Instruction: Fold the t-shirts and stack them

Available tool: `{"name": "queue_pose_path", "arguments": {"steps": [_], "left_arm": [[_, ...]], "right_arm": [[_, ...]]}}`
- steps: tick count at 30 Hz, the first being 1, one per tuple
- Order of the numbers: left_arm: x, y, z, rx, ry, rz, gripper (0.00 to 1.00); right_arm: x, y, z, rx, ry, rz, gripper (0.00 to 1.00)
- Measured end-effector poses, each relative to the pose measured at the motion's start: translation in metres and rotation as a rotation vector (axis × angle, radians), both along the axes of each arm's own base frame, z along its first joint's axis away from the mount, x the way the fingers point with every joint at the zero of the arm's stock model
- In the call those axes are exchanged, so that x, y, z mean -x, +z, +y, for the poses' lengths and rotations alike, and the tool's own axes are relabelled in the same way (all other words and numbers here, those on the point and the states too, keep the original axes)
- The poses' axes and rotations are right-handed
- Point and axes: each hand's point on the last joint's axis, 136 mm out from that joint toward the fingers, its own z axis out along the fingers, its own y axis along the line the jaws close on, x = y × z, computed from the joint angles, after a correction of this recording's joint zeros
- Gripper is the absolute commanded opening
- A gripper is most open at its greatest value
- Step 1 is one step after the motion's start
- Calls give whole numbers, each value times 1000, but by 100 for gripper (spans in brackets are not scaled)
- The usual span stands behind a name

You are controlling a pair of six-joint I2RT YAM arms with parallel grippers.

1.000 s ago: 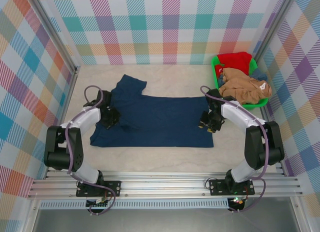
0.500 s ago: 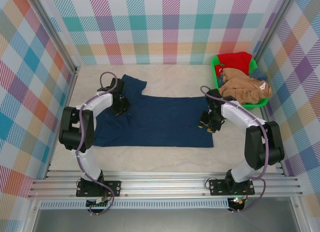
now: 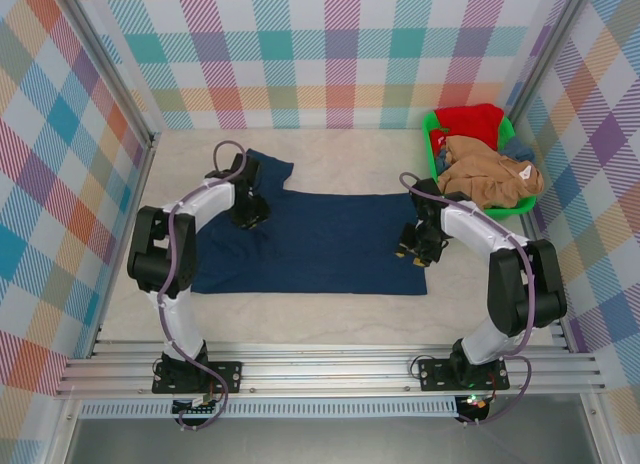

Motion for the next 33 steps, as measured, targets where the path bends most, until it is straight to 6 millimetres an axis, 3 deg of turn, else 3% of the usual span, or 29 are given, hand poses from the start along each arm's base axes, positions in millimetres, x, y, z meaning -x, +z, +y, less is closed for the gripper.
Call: {"name": "queue_pose_path", "arguments": {"steps": [5, 7, 13, 22, 28, 33], "left_arm": [[4, 29, 3, 51, 32, -82, 57], [12, 32, 11, 71, 63, -88, 59], [23, 11, 38, 130, 173, -33, 64], [-2, -20, 5, 220, 161, -13, 58], [-16, -9, -25, 231, 101, -49, 53], [-18, -5, -20, 170, 92, -61, 60]], "right_arm": [[-1, 0, 1, -1, 3, -1, 41], [-3, 1, 1, -2, 3, -3, 41], [-3, 0, 2, -4, 5, -1, 41], [-5, -2, 3, -1, 9, 5, 41], [-5, -2, 3, -1, 9, 4, 41], [-5, -3, 3, -1, 9, 7, 41]]}}
